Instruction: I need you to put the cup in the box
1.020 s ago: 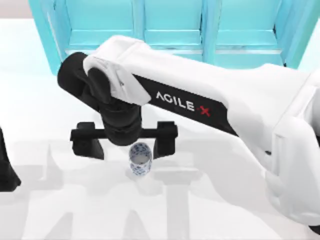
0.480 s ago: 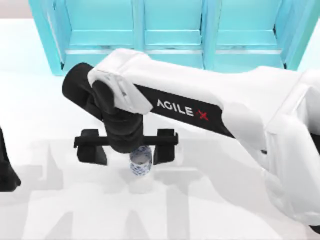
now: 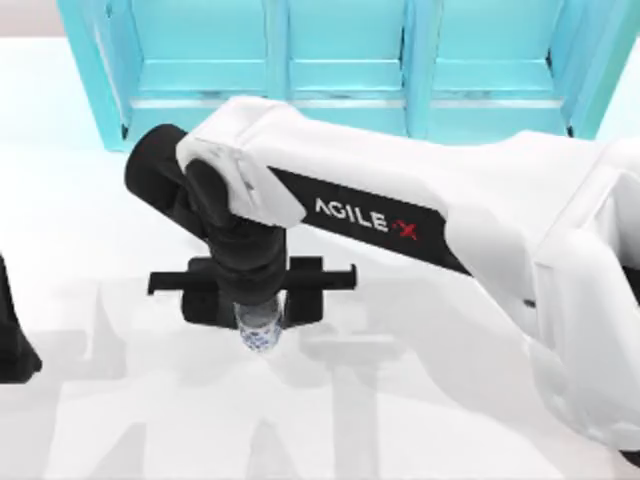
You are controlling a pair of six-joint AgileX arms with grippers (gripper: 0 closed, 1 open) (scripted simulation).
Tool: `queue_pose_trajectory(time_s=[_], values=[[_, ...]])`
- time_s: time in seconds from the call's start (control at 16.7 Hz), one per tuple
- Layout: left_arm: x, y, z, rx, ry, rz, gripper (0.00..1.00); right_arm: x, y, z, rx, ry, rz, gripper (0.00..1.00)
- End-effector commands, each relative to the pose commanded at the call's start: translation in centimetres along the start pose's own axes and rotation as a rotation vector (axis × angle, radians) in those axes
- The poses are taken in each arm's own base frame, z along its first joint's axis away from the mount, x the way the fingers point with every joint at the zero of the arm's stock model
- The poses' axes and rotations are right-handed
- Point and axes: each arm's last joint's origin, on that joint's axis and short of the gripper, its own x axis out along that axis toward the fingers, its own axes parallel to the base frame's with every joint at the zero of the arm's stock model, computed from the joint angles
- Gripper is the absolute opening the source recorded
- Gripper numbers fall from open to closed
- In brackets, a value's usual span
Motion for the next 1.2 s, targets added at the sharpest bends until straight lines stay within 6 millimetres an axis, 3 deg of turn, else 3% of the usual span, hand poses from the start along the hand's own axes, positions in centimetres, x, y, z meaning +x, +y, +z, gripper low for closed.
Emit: queue_pose_trajectory(time_s=[0.18,0.24,0.84,1.02,1.2], values=[[0.0,0.0,0.0,0.0,0.0,0.0,1.0,0.0,0.0,0.0,0.0,0.0,0.0,0.02],[0.0,0.0,0.0,0.0,0.0,0.0,1.0,0.0,0.0,0.0,0.0,0.0,0.0,0.0],[0.0,0.0,0.0,0.0,0.0,0.0,1.0,-0.1,-0.4,0.3,-0.002,0.003,-0.002,0.0],[0.0,0.0,0.0,0.0,0.0,0.0,1.0,-1.2,-4.1,3.3,-0.002,0.015,-0.009,0.0],[0.0,0.0,0.0,0.0,0.0,0.0,1.0,-3.5,-11.6,7.7,0.0,0.026,-0.008,0.0]])
